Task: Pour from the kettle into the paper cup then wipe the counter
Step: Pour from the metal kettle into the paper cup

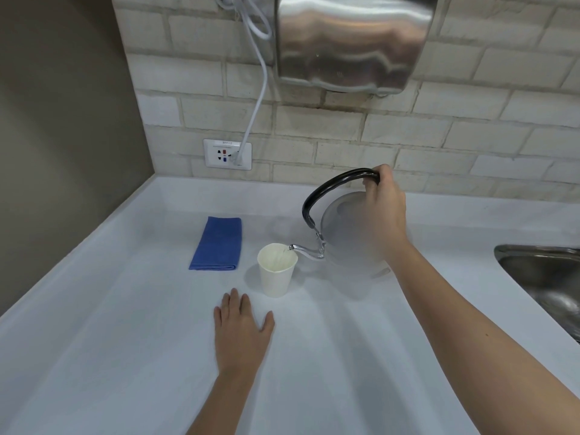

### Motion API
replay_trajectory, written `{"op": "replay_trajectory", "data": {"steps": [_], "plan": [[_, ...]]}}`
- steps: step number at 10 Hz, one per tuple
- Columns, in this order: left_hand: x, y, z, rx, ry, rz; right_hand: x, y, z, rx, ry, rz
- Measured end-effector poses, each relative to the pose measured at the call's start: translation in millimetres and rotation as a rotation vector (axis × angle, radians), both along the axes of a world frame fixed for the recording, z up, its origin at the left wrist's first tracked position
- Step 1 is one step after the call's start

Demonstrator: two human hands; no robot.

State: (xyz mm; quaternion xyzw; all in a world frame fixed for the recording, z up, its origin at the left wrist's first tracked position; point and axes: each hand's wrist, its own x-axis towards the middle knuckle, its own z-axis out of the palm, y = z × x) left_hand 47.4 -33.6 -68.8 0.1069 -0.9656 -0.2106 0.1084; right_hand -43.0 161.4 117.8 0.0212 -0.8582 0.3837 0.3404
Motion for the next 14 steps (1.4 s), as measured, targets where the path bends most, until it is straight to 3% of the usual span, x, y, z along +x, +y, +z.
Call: {"op": "replay_trajectory", "data": {"steps": [14], "plan": [[1.6, 0.3, 1.7, -0.023, -0.009, -0.002, 5.1, -2.5, 9.5, 0.025, -0.005, -0.010]]}}
